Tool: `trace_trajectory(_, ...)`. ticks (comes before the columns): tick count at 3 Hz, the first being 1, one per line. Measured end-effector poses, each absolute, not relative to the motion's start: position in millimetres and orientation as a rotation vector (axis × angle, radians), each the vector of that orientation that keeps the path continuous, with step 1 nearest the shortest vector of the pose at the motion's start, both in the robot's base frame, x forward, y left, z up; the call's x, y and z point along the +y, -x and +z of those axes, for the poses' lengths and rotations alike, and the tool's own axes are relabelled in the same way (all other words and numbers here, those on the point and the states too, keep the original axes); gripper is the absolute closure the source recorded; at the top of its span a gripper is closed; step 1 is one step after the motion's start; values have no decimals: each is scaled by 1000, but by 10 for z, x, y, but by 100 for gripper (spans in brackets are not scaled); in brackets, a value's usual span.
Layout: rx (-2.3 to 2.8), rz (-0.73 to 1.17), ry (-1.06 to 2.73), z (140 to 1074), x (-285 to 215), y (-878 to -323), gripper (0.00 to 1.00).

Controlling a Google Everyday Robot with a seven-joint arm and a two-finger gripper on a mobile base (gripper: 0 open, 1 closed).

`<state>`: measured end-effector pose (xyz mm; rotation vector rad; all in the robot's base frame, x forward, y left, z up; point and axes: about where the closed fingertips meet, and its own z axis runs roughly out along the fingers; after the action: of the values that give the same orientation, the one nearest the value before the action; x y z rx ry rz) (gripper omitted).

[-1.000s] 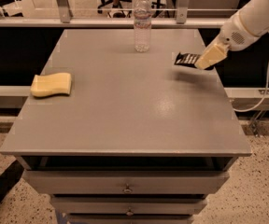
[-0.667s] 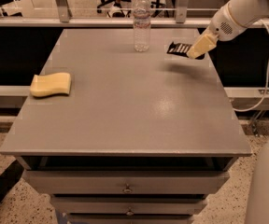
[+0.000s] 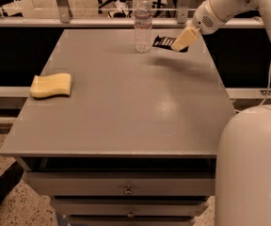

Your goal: Move rxbar chocolate near water bottle

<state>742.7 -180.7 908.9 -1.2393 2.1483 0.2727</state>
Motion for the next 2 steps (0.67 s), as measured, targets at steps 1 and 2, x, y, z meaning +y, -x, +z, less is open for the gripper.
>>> trace_trajectory(1,2151,291,1269,8974,-1592,-7571,82)
trace_trajectory(2,2168,280,1271,8859,-1511,-7725,51)
